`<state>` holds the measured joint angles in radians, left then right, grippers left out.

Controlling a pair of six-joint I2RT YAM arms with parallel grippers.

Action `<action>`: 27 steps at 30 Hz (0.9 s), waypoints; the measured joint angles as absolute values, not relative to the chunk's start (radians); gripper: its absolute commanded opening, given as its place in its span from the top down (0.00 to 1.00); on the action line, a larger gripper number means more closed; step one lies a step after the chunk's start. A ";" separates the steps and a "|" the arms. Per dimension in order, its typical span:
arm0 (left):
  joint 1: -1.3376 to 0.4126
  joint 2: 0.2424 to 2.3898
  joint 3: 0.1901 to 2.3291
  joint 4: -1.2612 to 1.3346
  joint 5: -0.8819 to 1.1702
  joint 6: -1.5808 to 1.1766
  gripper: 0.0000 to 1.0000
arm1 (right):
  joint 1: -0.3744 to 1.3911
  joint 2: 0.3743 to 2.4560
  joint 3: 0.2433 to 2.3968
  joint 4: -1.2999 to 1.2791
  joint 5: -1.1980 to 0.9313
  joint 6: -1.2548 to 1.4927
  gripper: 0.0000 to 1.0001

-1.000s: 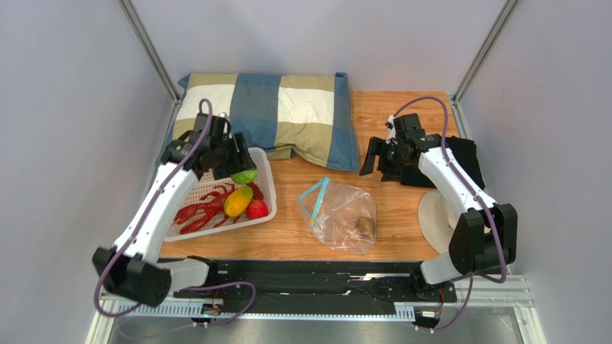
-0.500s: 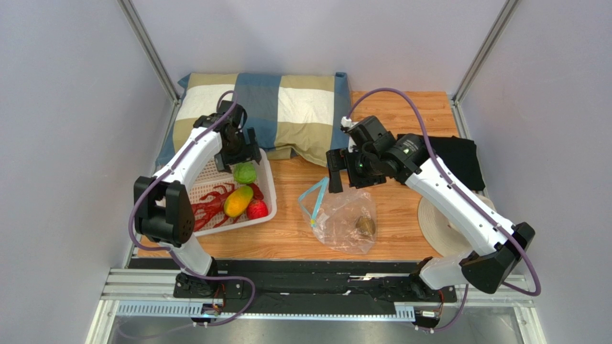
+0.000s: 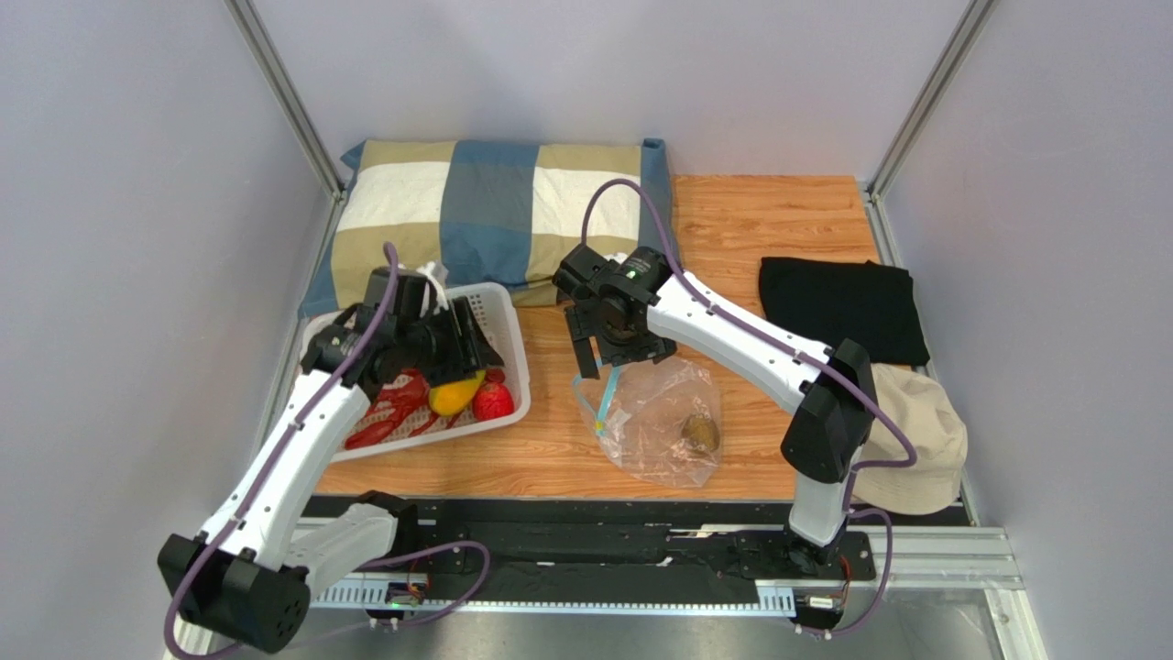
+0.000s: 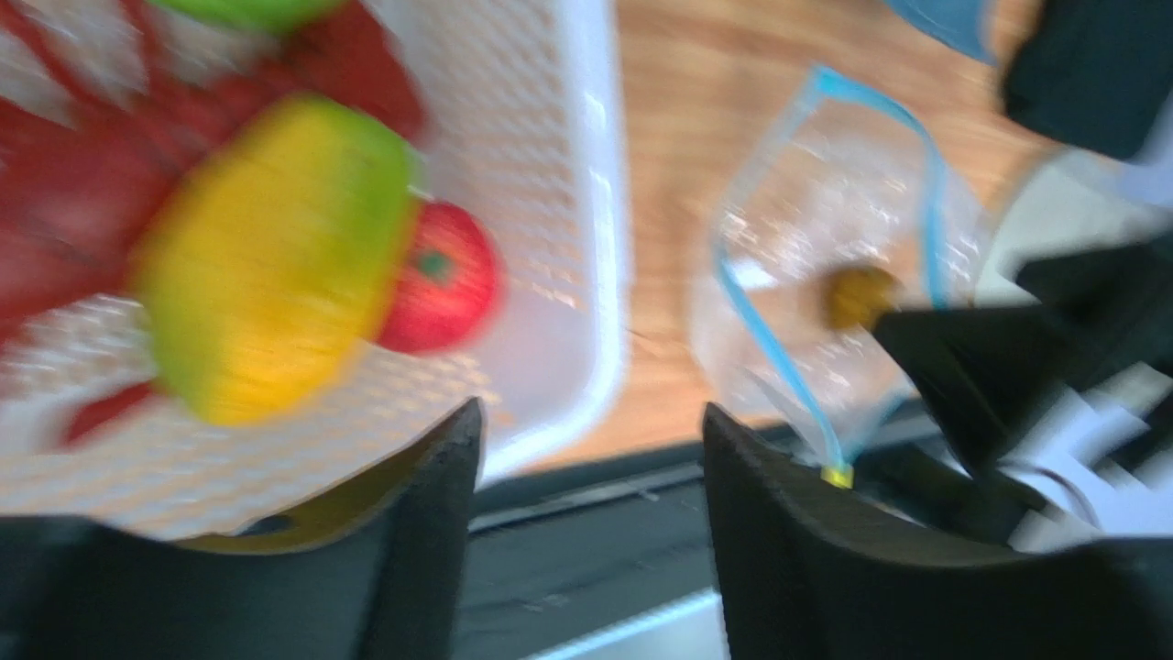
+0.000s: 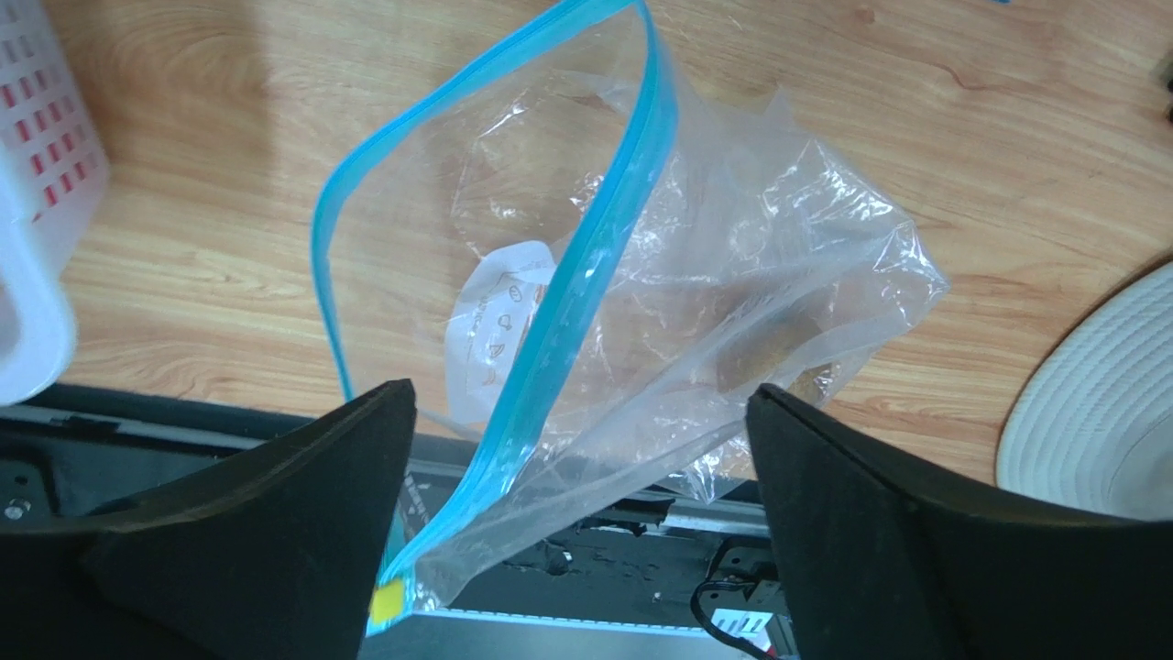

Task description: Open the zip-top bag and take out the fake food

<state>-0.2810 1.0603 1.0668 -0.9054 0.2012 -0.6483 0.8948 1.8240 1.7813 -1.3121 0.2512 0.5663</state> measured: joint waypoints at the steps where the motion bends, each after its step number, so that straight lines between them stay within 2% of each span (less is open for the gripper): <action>1: -0.296 1.030 1.028 -0.885 0.244 -0.672 0.49 | 0.895 1.832 1.779 -1.316 0.257 0.569 0.14; 3: -0.362 0.999 0.963 -0.828 0.318 -0.730 0.55 | 0.894 1.834 1.752 -1.319 0.267 0.580 0.26; 4: -0.393 1.003 0.955 -0.810 0.344 -0.750 0.64 | 0.894 1.828 1.731 -1.320 0.268 0.583 0.31; 5: -0.439 1.021 0.955 -0.783 0.369 -0.772 0.66 | 0.894 1.823 1.708 -1.322 0.269 0.588 0.43; 7: -0.497 1.059 0.961 -0.720 0.408 -0.804 0.69 | 0.894 1.810 1.670 -1.319 0.268 0.590 0.58; 8: -0.519 1.085 0.966 -0.691 0.431 -0.817 0.69 | 0.894 1.800 1.647 -1.320 0.265 0.593 0.75; 10: -0.544 1.150 0.975 -0.609 0.481 -0.856 0.71 | 0.894 1.775 1.608 -1.310 0.252 0.585 0.88; 11: -0.548 1.183 0.976 -0.569 0.503 -0.880 0.81 | 0.894 1.758 1.591 -1.303 0.242 0.590 0.96; 16: -0.571 1.380 1.044 -0.457 0.581 -0.983 0.90 | 0.894 1.694 1.575 -1.268 0.213 0.589 0.99; 20: -0.625 1.539 1.139 -0.407 0.632 -1.037 0.91 | 0.894 1.623 1.566 -1.225 0.207 0.595 1.00; 27: -0.684 1.665 1.211 -0.380 0.682 -1.073 0.94 | 0.896 1.535 1.525 -1.128 0.200 0.595 1.00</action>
<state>-0.6838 1.6646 1.2114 -0.3798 0.6815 -1.0725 0.8955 1.5352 1.5246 -1.1282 0.2005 0.5949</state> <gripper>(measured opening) 0.074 0.011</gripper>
